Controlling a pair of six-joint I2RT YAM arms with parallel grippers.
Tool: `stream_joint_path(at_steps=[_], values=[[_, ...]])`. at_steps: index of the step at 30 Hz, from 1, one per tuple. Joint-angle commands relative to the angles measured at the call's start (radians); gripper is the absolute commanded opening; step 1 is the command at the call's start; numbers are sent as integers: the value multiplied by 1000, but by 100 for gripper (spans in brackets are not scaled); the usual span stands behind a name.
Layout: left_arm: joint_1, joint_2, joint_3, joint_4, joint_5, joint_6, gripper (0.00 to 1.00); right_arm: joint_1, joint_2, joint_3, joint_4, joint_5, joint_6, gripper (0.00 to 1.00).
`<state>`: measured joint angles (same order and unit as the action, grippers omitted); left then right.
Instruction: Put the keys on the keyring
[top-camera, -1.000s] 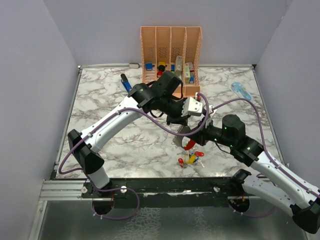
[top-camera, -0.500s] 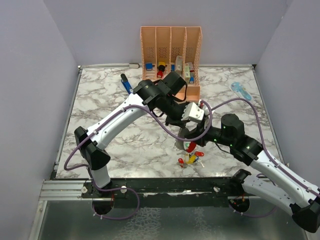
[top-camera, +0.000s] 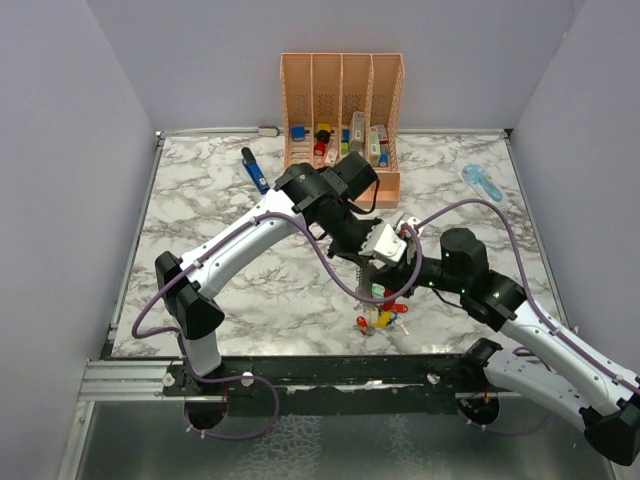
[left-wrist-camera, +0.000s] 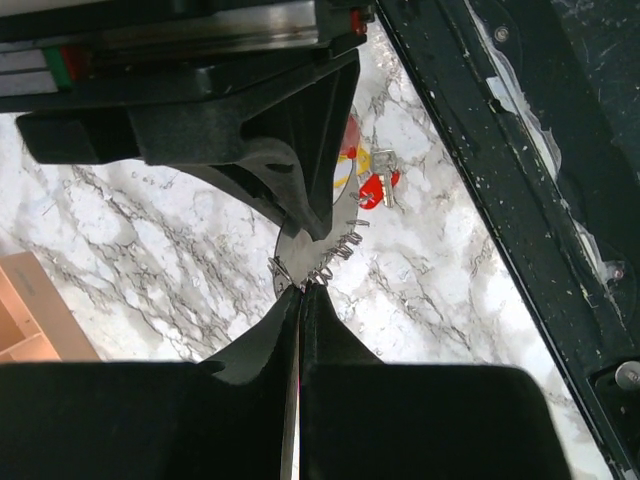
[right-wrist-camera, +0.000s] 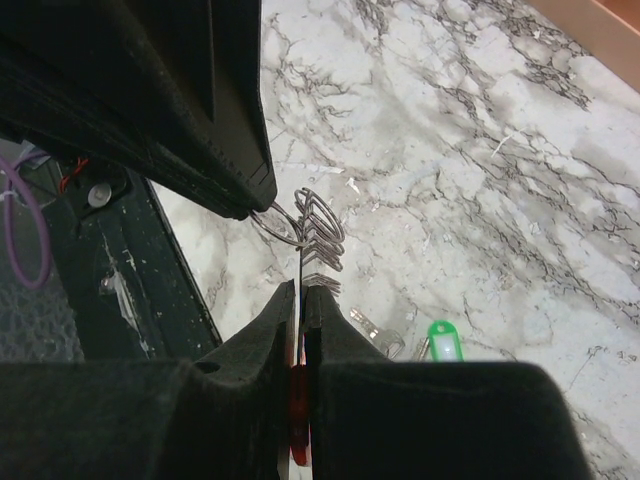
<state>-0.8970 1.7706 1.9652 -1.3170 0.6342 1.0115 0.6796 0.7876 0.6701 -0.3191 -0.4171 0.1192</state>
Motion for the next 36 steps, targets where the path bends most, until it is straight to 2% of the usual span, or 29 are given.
stream_joint_path(at_steps=[1, 7, 18, 24, 30, 36], values=[[-7, -15, -26, -92, -93, 57, 0, 0, -13, 60, 37, -71, -25, 1], [-11, 4, -21, -77, -115, 34, 0, -1, 47, 133, -50, -53, -75, 1], [-6, -53, -114, 127, -106, -73, 0, 0, 35, 134, -63, -55, -64, 1], [0, -68, -153, 167, -91, -109, 10, 0, 5, 112, -49, -23, -22, 1], [19, -166, -224, 283, -93, -174, 14, 0, -16, 85, -19, 28, 20, 1], [68, -178, -238, 355, -26, -240, 17, 0, -16, 62, 23, 52, 64, 1]])
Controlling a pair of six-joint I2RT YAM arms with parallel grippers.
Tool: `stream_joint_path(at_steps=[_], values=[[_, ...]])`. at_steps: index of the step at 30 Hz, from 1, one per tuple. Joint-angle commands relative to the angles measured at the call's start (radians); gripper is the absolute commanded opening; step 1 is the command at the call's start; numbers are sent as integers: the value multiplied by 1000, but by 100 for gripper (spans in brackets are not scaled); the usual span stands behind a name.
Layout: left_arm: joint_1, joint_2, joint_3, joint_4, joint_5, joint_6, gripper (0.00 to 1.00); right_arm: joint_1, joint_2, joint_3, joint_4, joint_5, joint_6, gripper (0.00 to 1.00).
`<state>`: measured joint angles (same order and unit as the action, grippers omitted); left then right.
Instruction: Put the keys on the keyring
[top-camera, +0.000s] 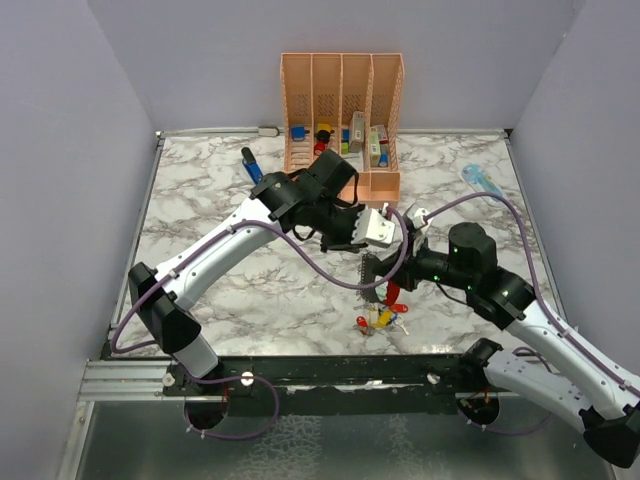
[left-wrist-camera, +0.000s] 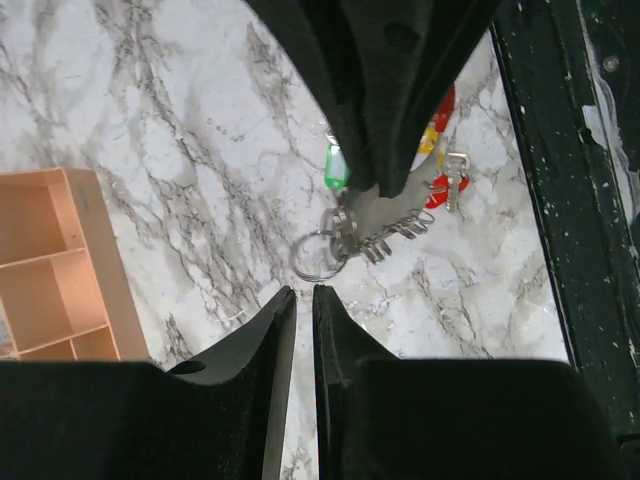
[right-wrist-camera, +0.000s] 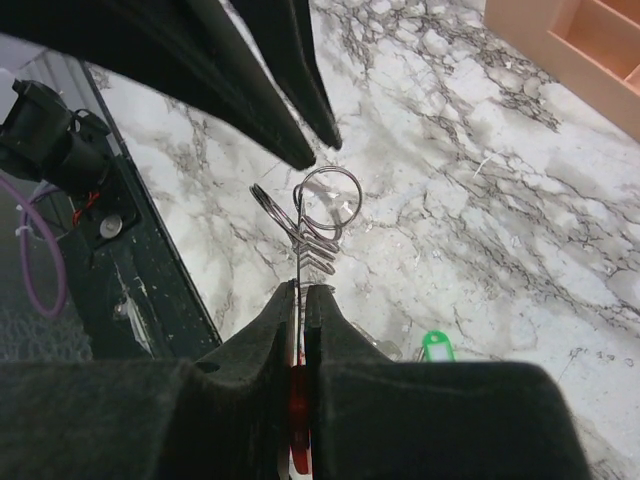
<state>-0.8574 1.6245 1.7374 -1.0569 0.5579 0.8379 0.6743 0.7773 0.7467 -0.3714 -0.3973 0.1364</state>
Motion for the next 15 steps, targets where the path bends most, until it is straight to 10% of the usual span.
stream_joint_path(at_steps=[1, 15], values=[[38, -32, -7, 105, 64, -75, 17, 5, -2, -19, 81, 34, 52, 1], [61, -28, 50, 17, 241, -60, 21, 5, 2, -47, 117, 127, 128, 1]])
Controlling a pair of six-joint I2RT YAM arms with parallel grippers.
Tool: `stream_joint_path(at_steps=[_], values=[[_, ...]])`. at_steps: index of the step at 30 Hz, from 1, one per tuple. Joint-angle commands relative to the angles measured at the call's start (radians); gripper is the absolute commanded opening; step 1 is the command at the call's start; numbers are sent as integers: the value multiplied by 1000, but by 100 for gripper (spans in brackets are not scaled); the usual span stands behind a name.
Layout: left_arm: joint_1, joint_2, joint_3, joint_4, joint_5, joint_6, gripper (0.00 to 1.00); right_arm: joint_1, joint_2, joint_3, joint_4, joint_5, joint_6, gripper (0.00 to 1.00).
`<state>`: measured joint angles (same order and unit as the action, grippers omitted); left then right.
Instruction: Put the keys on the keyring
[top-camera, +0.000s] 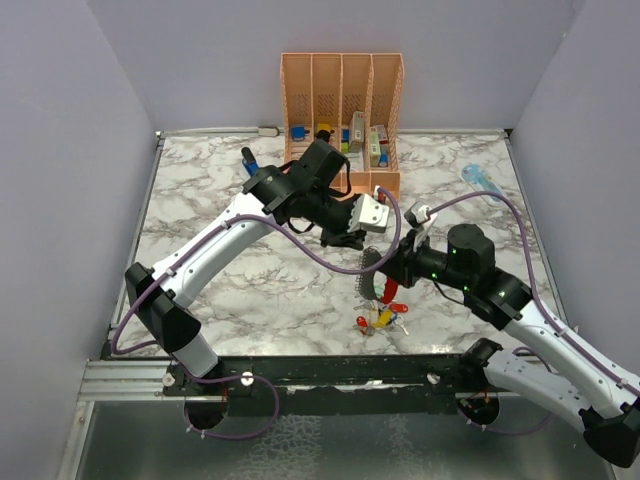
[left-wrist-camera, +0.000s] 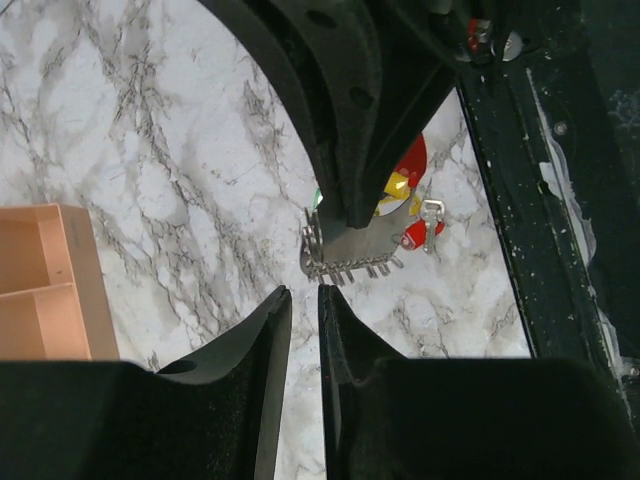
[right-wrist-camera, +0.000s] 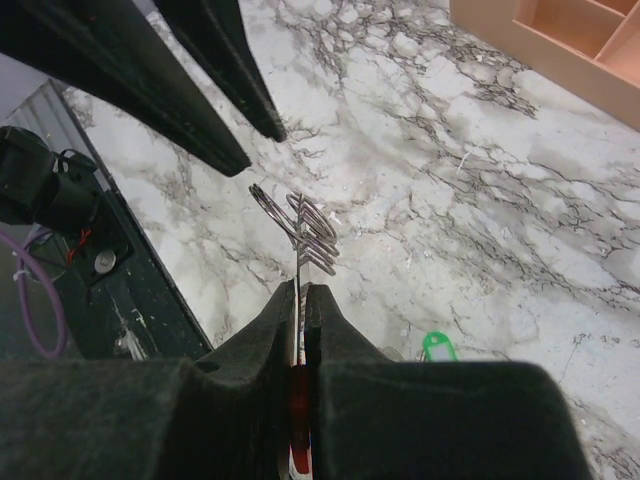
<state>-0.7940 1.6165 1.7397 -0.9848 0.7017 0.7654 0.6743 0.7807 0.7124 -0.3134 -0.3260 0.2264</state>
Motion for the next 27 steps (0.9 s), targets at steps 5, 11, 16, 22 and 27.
stream_joint_path(at_steps=[5, 11, 16, 22, 27], values=[[-2, -26, 28, -50, 114, 21, 24, 5, 15, -19, 88, 52, 64, 1], [-2, -20, 4, -9, 118, 15, 27, 5, 35, -20, 112, 25, 89, 1], [-2, -12, -24, 32, 84, 6, 28, 5, 28, -19, 117, 20, 96, 1], [-3, -4, -43, 65, 45, 4, 29, 5, 27, -19, 124, 1, 98, 1], [-2, 2, -35, 72, 54, 3, 29, 5, 25, -19, 126, -2, 97, 1]])
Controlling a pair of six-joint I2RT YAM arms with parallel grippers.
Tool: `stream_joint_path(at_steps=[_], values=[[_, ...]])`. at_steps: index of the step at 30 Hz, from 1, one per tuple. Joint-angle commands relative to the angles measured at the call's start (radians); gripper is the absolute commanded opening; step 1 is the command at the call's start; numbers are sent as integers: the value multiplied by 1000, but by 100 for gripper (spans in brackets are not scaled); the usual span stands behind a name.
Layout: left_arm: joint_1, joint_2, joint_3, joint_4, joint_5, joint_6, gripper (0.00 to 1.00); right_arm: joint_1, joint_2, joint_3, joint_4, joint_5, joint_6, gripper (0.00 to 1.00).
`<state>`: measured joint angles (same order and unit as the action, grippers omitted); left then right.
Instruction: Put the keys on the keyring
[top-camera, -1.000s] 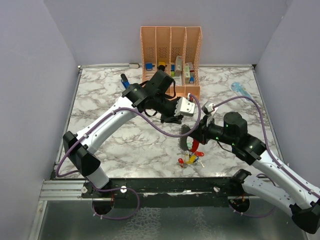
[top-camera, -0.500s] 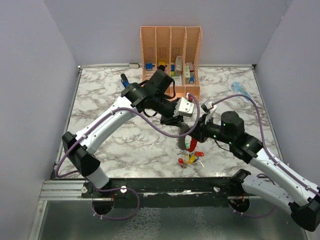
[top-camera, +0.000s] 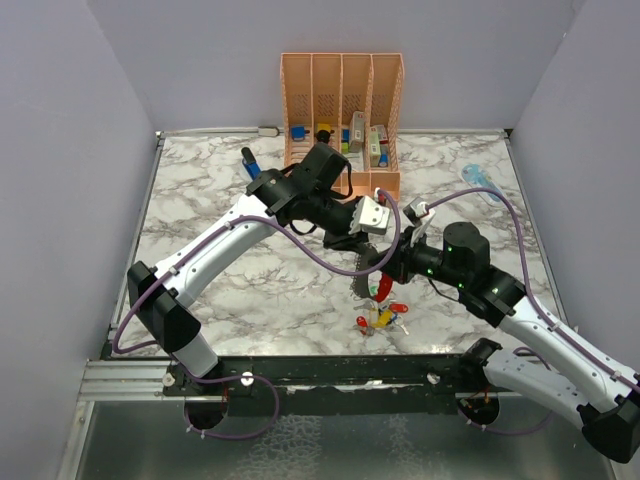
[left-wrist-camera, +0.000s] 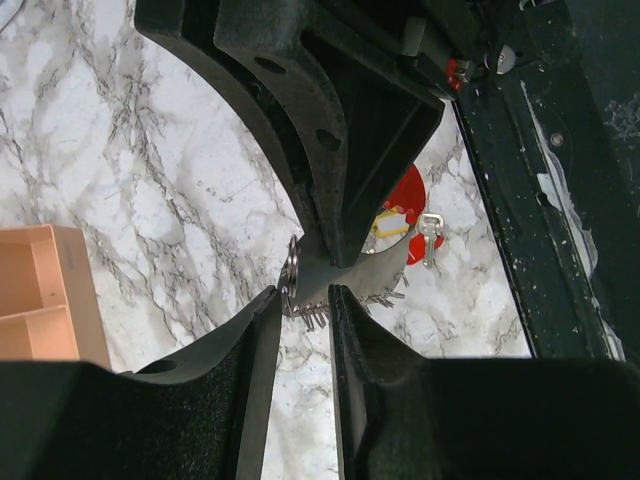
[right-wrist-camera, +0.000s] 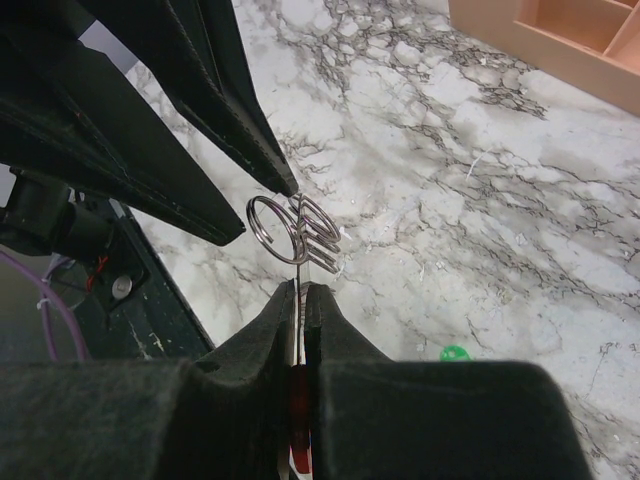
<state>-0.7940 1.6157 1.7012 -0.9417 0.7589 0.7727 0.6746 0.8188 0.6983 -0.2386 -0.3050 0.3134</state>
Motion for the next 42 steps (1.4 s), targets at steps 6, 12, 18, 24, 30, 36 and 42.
stream_joint_path(at_steps=[6, 12, 18, 24, 30, 36, 42], values=[[-2, 7, 9, 34, 8, -9, 29, 5, -11, -5, 52, -28, 8, 1], [-2, 15, 0, 53, 16, -34, 9, 5, -11, -2, 50, -29, 8, 1], [-3, 15, -7, 48, 10, -30, 0, 5, -15, 2, 42, -23, 6, 1], [-2, 7, 39, -15, -61, 3, 0, 5, -11, 1, 24, -1, 6, 1], [-4, 3, 53, -58, -142, 33, 0, 4, -3, 2, 24, 0, 7, 1], [-6, 1, 53, -73, -157, 49, 0, 4, 8, 5, 21, -14, -2, 1], [-9, 15, 100, -144, -158, 111, 0, 5, 37, 39, -42, -43, -54, 1]])
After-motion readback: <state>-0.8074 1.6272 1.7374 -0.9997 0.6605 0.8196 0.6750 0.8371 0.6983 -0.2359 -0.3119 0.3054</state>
